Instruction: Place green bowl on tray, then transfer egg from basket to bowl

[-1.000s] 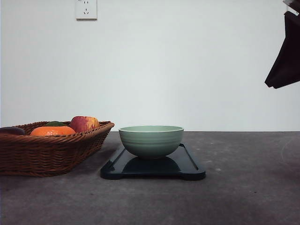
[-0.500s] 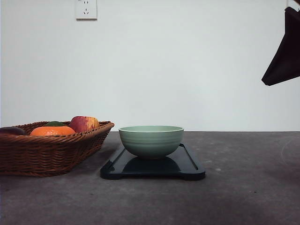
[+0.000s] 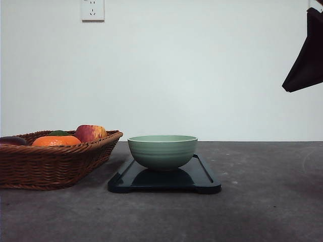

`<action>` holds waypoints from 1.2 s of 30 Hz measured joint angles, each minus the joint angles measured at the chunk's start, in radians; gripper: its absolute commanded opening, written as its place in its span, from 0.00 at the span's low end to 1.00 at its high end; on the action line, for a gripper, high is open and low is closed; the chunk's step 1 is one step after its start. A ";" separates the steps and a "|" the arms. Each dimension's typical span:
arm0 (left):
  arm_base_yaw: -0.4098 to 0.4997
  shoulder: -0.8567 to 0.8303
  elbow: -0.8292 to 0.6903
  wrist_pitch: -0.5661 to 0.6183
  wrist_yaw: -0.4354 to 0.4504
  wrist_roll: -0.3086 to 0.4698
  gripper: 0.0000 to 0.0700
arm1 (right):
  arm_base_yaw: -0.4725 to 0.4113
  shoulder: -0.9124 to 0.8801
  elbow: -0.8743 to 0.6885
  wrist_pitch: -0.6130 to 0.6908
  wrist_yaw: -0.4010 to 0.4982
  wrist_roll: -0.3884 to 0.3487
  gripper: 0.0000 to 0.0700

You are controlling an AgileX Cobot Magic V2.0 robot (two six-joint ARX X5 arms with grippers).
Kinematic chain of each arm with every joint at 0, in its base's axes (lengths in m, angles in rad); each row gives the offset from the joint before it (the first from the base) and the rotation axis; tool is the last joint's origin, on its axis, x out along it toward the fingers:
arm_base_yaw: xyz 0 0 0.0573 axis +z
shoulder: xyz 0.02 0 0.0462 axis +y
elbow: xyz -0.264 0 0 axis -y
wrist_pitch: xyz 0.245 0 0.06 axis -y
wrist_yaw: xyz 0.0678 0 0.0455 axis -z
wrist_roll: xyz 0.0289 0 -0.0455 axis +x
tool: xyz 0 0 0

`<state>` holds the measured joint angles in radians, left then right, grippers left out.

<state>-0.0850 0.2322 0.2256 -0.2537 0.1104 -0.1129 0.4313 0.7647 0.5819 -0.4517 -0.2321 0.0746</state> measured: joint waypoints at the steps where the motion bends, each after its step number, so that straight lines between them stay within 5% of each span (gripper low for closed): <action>1: 0.013 -0.031 -0.035 0.016 0.000 0.003 0.00 | 0.000 0.000 0.000 0.000 0.000 0.000 0.02; 10: 0.094 -0.229 -0.189 0.070 -0.001 0.016 0.00 | 0.000 0.000 0.000 0.000 0.000 0.000 0.02; 36: 0.099 -0.227 -0.193 0.078 -0.001 0.022 0.00 | 0.000 -0.001 0.000 0.001 0.000 0.000 0.02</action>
<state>0.0135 0.0048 0.0326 -0.1755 0.1093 -0.0914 0.4313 0.7635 0.5819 -0.4509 -0.2321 0.0746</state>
